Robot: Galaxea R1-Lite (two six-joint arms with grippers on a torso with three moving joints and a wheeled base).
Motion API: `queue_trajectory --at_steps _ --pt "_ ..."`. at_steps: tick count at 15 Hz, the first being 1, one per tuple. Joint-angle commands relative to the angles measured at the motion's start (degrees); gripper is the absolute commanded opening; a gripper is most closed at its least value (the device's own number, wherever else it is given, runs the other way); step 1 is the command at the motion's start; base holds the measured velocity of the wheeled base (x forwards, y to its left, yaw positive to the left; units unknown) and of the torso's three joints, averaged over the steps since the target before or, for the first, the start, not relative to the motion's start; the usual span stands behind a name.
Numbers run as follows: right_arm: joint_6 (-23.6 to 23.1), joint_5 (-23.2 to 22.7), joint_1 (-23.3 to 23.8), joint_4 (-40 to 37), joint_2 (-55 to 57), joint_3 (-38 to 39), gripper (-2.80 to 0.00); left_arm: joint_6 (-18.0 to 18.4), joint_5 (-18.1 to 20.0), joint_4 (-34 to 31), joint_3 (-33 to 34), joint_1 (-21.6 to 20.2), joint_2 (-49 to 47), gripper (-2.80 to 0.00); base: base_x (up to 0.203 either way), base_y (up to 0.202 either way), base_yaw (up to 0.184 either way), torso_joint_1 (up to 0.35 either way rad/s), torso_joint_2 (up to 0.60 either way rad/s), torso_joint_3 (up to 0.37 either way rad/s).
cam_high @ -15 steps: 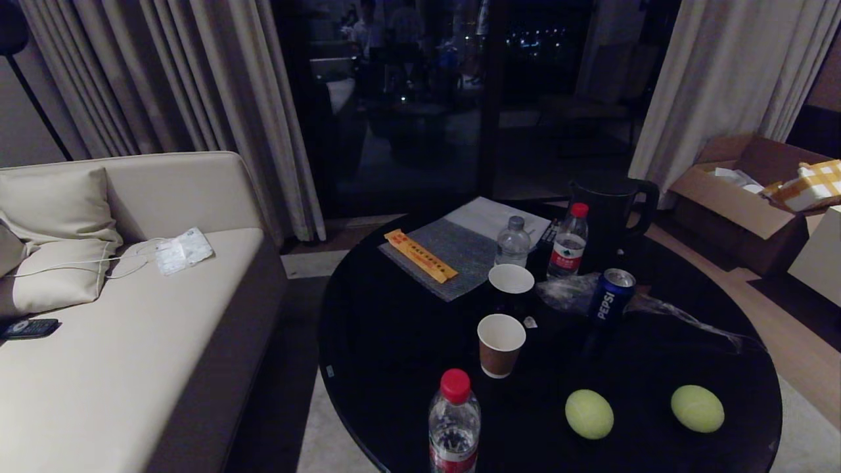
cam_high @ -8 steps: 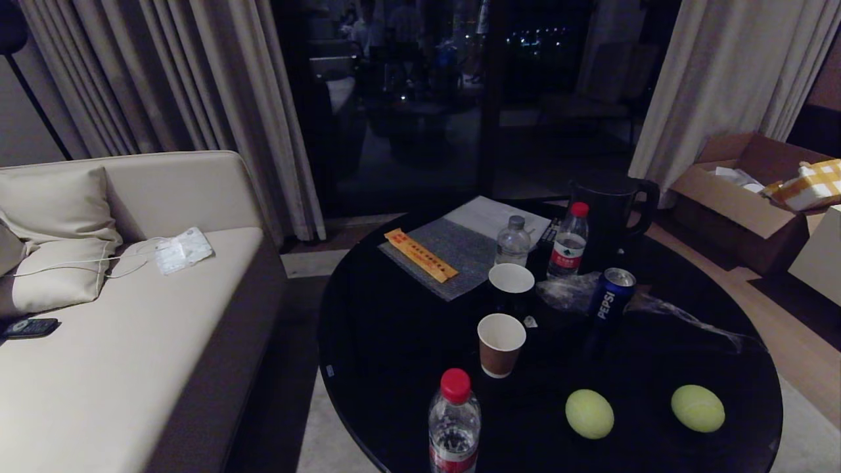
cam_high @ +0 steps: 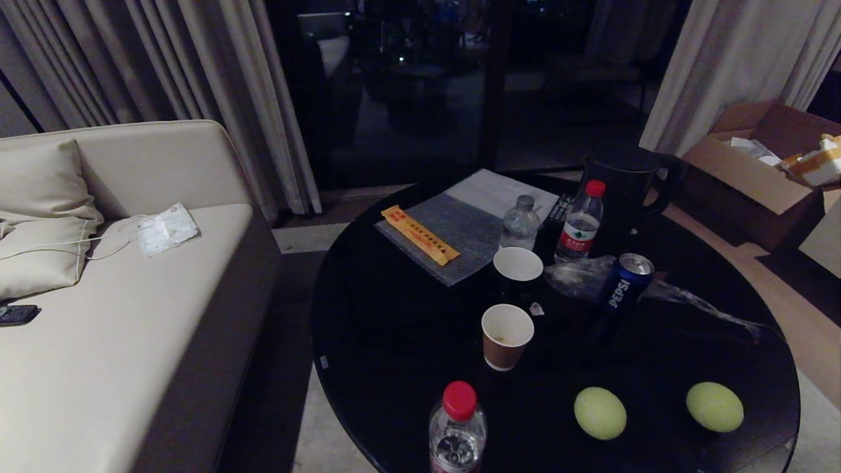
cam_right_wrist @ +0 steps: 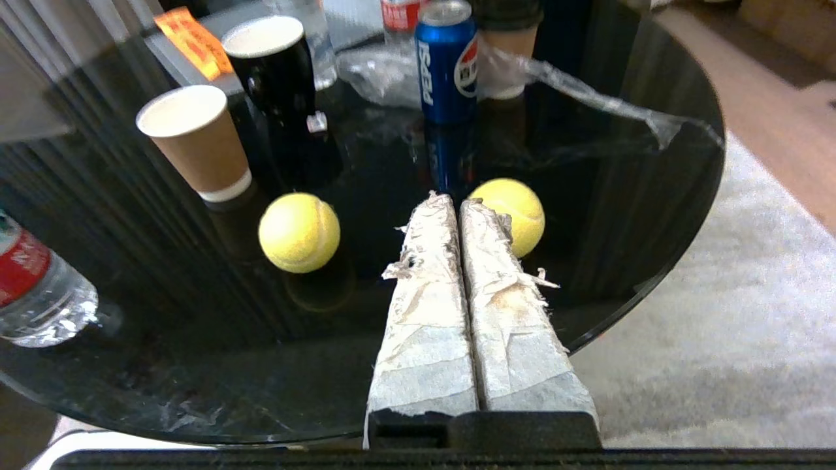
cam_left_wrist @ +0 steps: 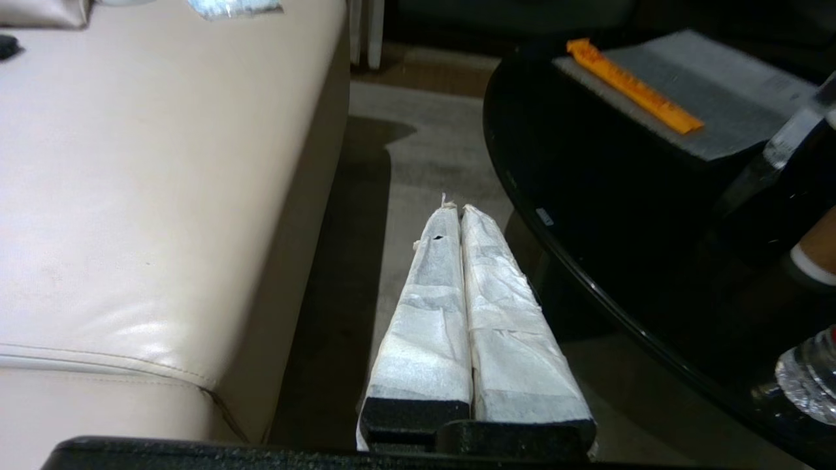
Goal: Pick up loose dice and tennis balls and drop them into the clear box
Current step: Pick up the ball on the table
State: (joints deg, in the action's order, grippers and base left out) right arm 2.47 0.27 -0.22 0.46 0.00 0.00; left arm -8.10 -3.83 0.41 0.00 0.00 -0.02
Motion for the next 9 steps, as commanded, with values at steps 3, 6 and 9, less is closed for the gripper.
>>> queue_trajectory --at_steps 3,6,9 --pt "-0.01 -0.09 -0.04 -0.02 0.09 0.26 -2.8 -0.07 -0.04 0.02 0.09 0.0 -0.06 -2.8 0.0 0.0 0.0 0.006 0.0 -0.198" --pt "-0.09 -0.09 0.03 0.05 0.09 0.26 -2.8 -0.07 -0.04 0.02 0.09 0.0 -0.06 -2.8 0.0 0.0 0.0 0.005 0.0 -0.202" --pt "-0.1 -0.09 -0.04 0.06 0.09 0.26 -2.8 -0.07 -0.04 0.02 0.09 0.0 -0.06 -2.8 0.0 0.0 0.0 0.001 0.0 -0.199"
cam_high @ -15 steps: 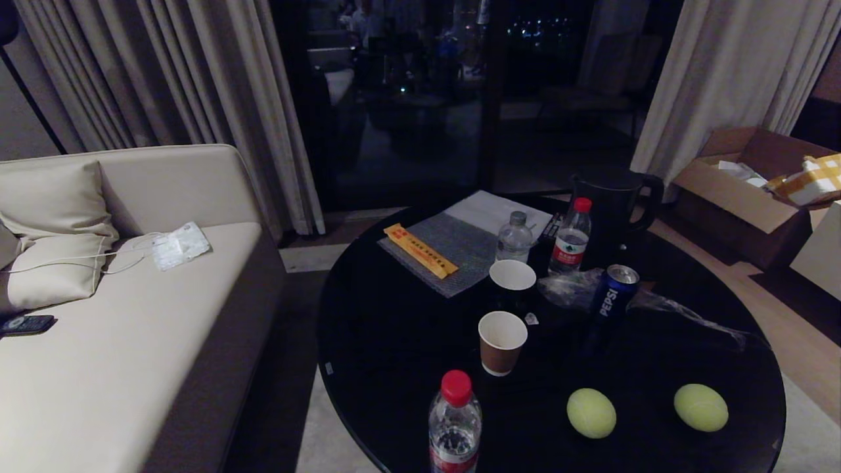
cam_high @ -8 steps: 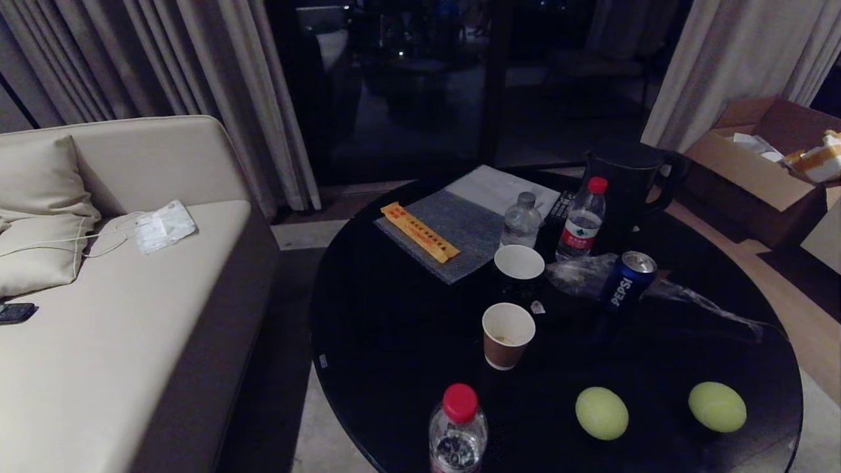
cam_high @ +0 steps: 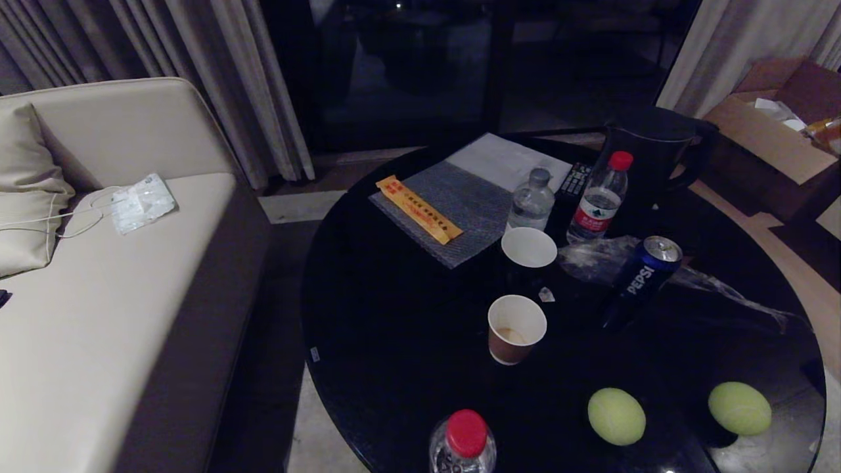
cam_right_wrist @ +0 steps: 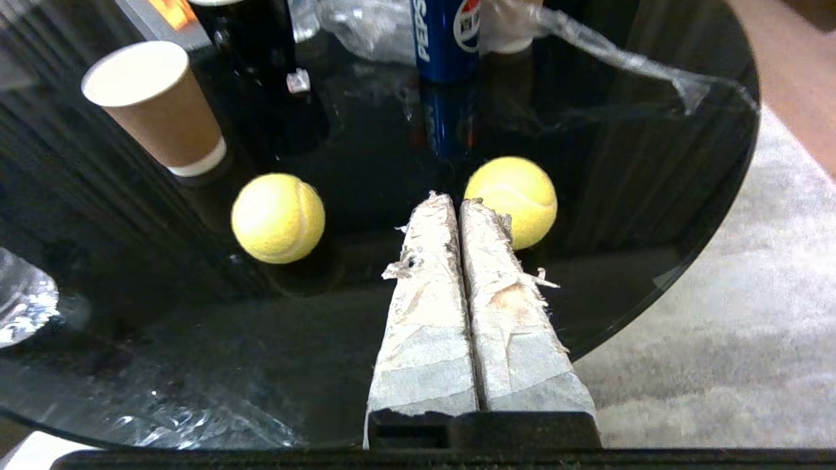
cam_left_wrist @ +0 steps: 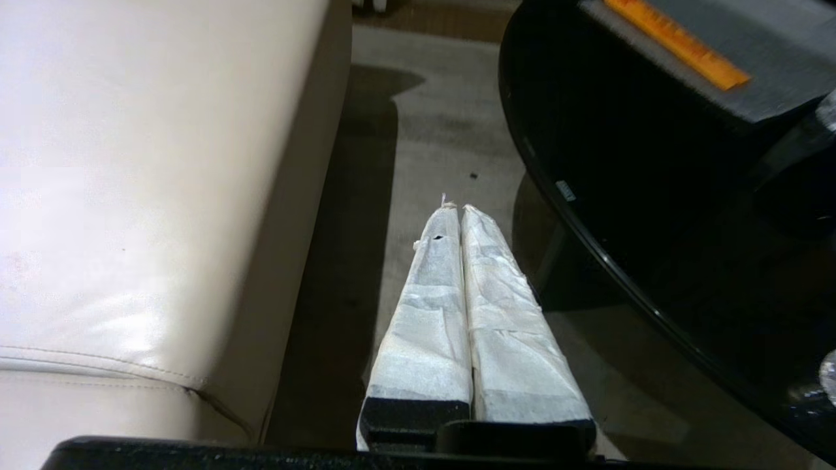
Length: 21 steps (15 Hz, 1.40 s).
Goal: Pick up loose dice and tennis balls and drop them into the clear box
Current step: Pick up the ball on the table
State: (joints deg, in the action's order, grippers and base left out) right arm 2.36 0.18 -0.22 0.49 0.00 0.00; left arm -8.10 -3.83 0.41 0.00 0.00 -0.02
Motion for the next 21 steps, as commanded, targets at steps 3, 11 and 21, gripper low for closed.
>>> queue_trajectory --at_steps 3,11,21 --pt "0.01 -0.01 -0.04 0.04 0.09 0.26 -2.8 -0.07 -0.04 0.02 0.09 0.0 -0.06 -2.8 0.0 0.0 0.0 0.001 0.0 -0.205" --pt "-0.26 -0.01 -0.04 -0.05 0.09 0.26 -2.8 -0.07 -0.04 0.02 0.09 0.0 -0.06 -2.8 0.0 0.0 0.0 0.003 0.0 -0.169" --pt "-0.09 -6.86 0.02 -16.74 21.15 -20.23 -2.8 0.02 -0.04 0.02 0.09 0.0 -0.06 -2.8 0.0 0.0 0.0 0.001 0.0 -0.008"
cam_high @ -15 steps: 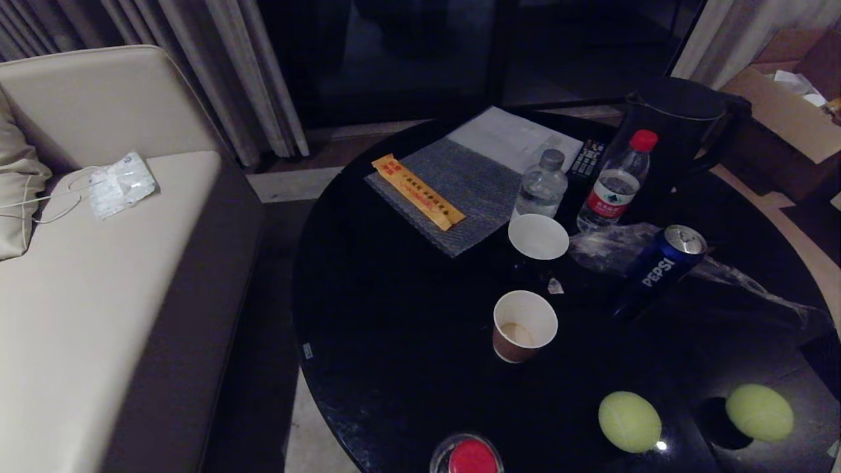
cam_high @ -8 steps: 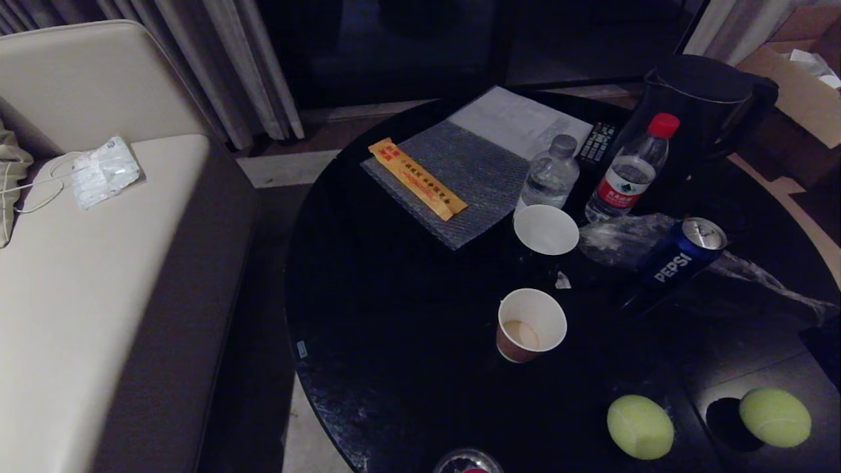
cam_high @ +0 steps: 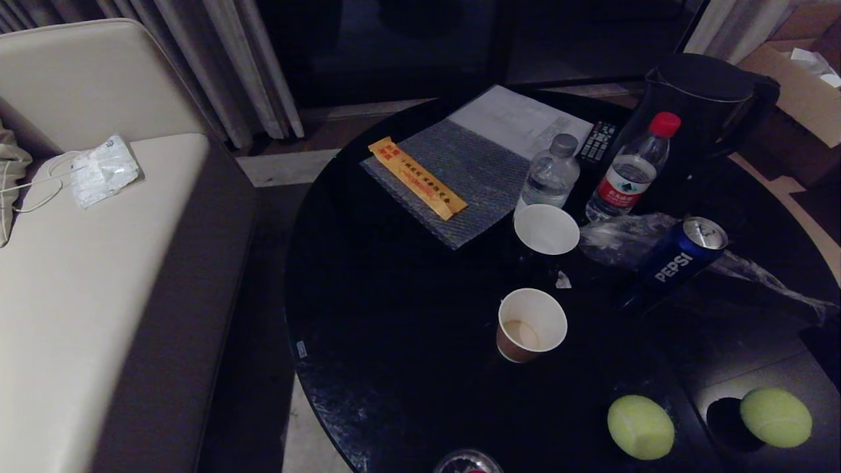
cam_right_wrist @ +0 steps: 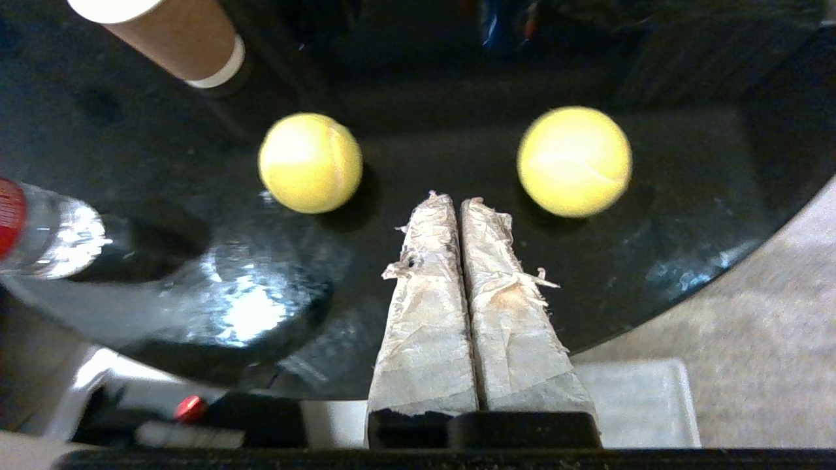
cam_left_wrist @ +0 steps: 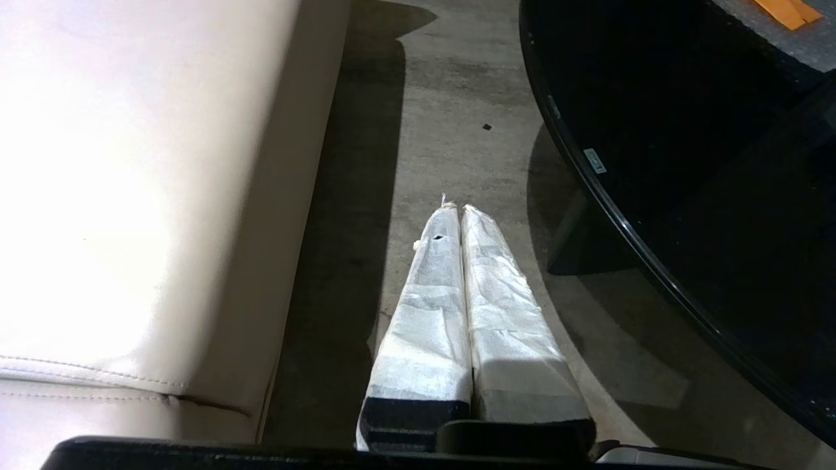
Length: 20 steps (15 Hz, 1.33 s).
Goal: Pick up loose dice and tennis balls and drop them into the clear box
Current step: Pick up the ball on the table
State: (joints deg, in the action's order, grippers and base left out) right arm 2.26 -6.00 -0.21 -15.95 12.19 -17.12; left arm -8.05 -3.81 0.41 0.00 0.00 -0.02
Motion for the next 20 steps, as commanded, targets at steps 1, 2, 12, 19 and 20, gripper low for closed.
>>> queue_trajectory --at_steps 1,2,12,19,20 --pt "0.02 -1.52 0.02 -0.62 12.84 -4.49 -2.8 -0.04 -0.06 0.02 0.09 0.0 -0.06 -2.8 0.0 0.0 0.0 0.0 0.0 0.0" --pt "0.01 -2.81 -0.02 -0.86 16.02 -5.24 -2.8 -0.07 -0.06 0.02 0.06 0.0 -0.06 -2.8 0.0 0.0 0.0 0.0 0.0 0.0" --pt "3.97 -14.84 -4.32 7.62 43.15 -7.16 -2.8 -0.04 -0.06 0.02 0.09 0.0 -0.06 -2.8 0.0 0.0 0.0 0.0 0.0 0.0" --pt "6.64 -12.89 -11.68 10.1 49.55 -10.37 -2.8 -0.13 -0.06 0.02 0.09 0.0 -0.06 -2.8 0.0 0.0 0.0 0.0 0.0 0.0" --pt "6.74 -12.74 -11.74 9.66 50.38 -11.26 -2.8 -0.11 -0.06 0.02 0.09 0.0 0.02 -2.8 0.0 0.0 0.0 0.0 0.0 0.0"
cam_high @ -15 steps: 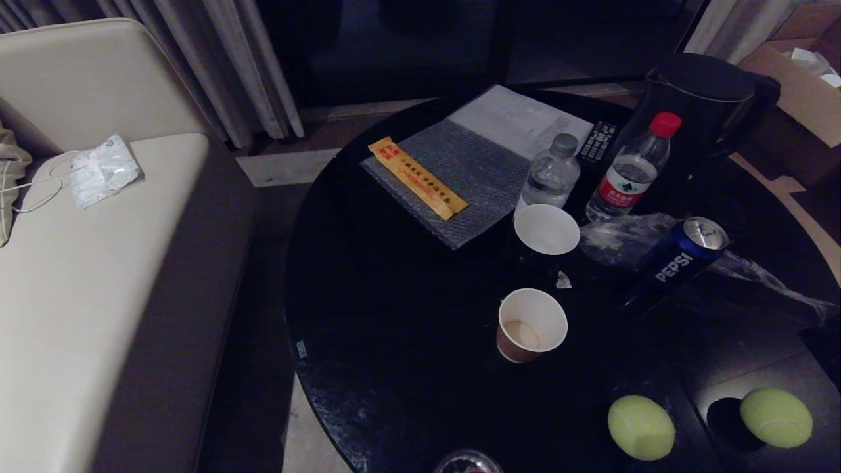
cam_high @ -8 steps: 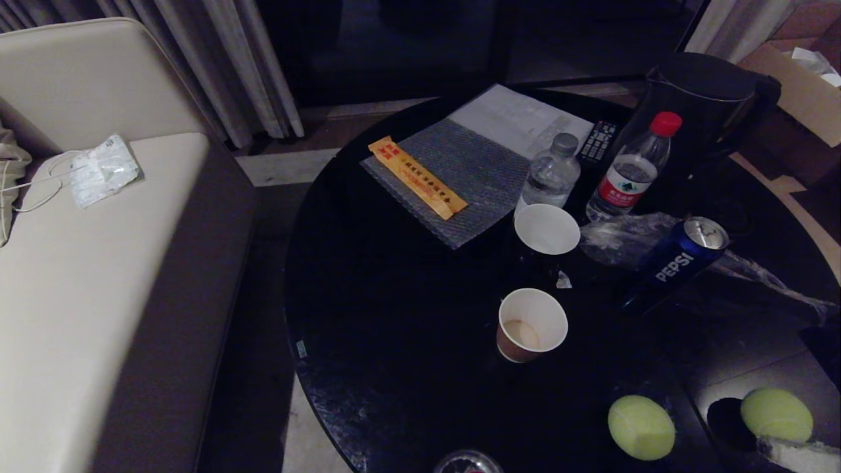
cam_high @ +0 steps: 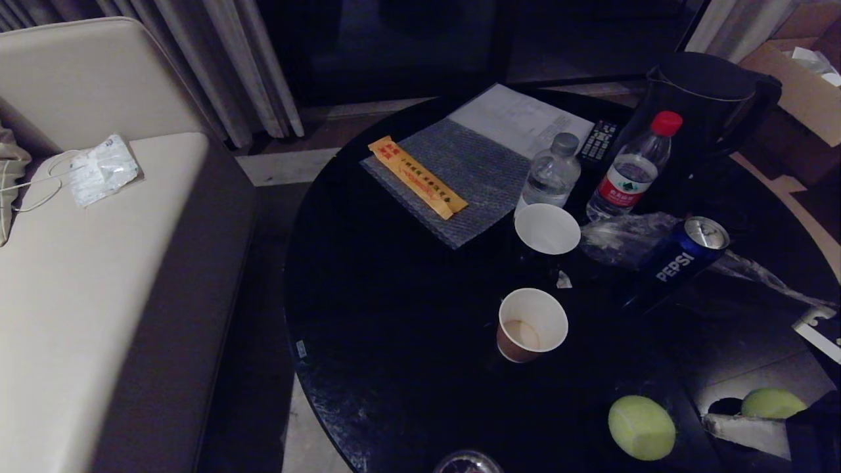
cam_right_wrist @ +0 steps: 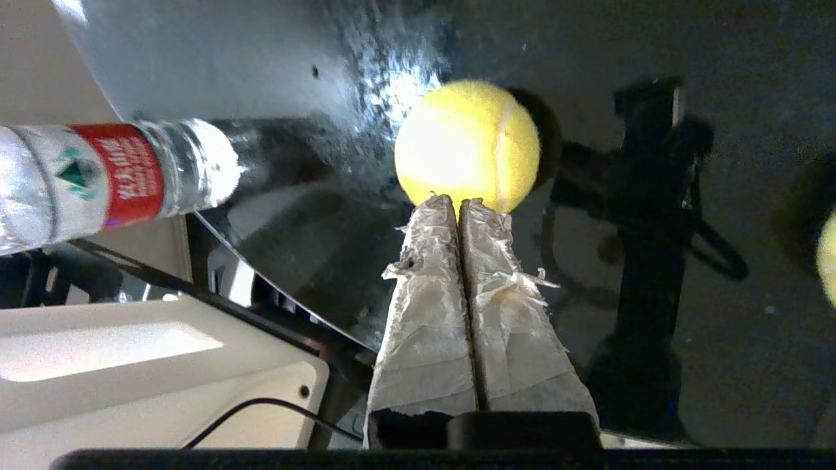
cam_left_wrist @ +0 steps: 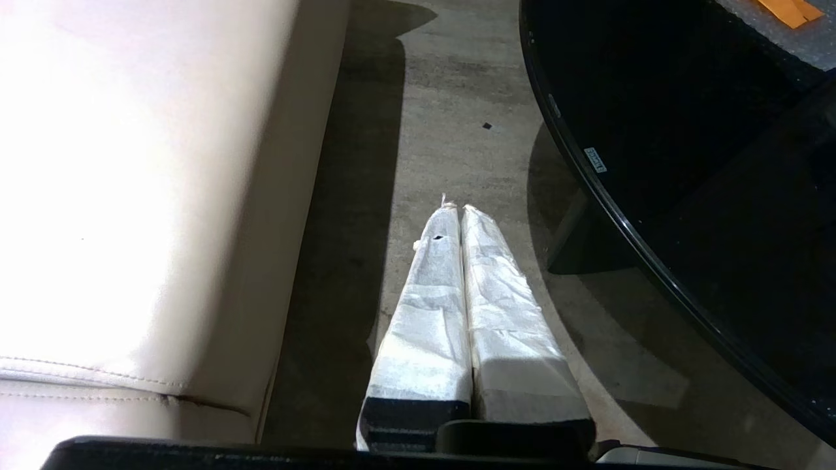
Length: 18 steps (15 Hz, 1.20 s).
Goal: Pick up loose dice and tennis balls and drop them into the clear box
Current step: Pick up the ball on the table
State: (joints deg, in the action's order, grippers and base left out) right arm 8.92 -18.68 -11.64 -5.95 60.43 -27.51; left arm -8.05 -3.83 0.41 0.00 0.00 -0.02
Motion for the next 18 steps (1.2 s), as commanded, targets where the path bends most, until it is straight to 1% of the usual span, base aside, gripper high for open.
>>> queue_trajectory --at_steps 1,2,4,6,7,8,9,10,11,13,18 --pt "0.25 -0.15 -0.31 -1.05 3.31 -1.58 -2.8 -0.05 -0.04 0.03 0.09 0.0 -0.06 -2.8 0.0 0.0 0.0 0.0 0.0 0.0" --pt "0.15 -0.46 -0.32 -1.01 3.9 -2.01 0.0 -0.04 -0.04 0.03 0.09 0.0 -0.06 -2.8 0.0 0.0 0.0 0.0 0.0 0.0" --pt "-0.16 -0.06 -2.87 -0.64 4.54 -3.53 0.0 -0.13 -0.04 0.03 0.09 0.0 -0.06 -2.8 0.0 0.0 0.0 0.0 0.0 0.0" --pt "-0.3 0.79 -3.56 -0.88 5.15 -3.61 0.0 -0.1 -0.04 0.03 0.05 0.0 0.0 -2.8 0.0 0.0 0.0 0.0 0.0 0.0" --pt "-0.31 1.92 -3.62 -0.94 6.58 -3.74 0.0 -0.09 -0.04 0.03 0.09 0.0 -0.06 -2.8 0.0 0.0 0.0 0.0 0.0 0.0" --pt "-0.34 5.22 -3.79 -0.97 8.39 -3.88 0.0 -0.13 -0.04 0.03 0.09 0.0 -0.06 -2.8 0.0 0.0 0.0 0.0 0.0 0.0" --pt "-0.51 9.49 -5.03 -0.99 9.82 -3.96 0.0 -0.06 -0.04 0.03 0.09 0.0 -0.06 -2.8 0.0 0.0 0.0 0.0 0.0 0.0" --pt "-0.97 12.85 -6.49 -0.95 11.24 -4.13 0.0 -0.04 -0.04 0.03 0.09 0.0 -0.06 -2.8 0.0 0.0 0.0 0.0 0.0 0.0" --pt "-1.98 14.61 -7.1 -0.92 12.29 -4.2 0.0 -0.08 -0.04 0.03 0.08 0.0 -0.06 -2.8 0.0 0.0 0.0 0.0 0.0 0.0" --pt "-4.12 15.29 -7.81 -0.57 14.61 -4.3 0.0 -0.04 -0.04 0.03 0.09 0.0 -0.06 -2.8 0.0 0.0 0.0 0.0 0.0 0.0" --pt "-4.63 14.83 -11.57 -0.39 16.93 -5.53 0.0 -0.09 -0.04 0.03 0.09 0.0 -0.06 -2.8 0.0 0.0 0.0 0.0 0.0 0.0"
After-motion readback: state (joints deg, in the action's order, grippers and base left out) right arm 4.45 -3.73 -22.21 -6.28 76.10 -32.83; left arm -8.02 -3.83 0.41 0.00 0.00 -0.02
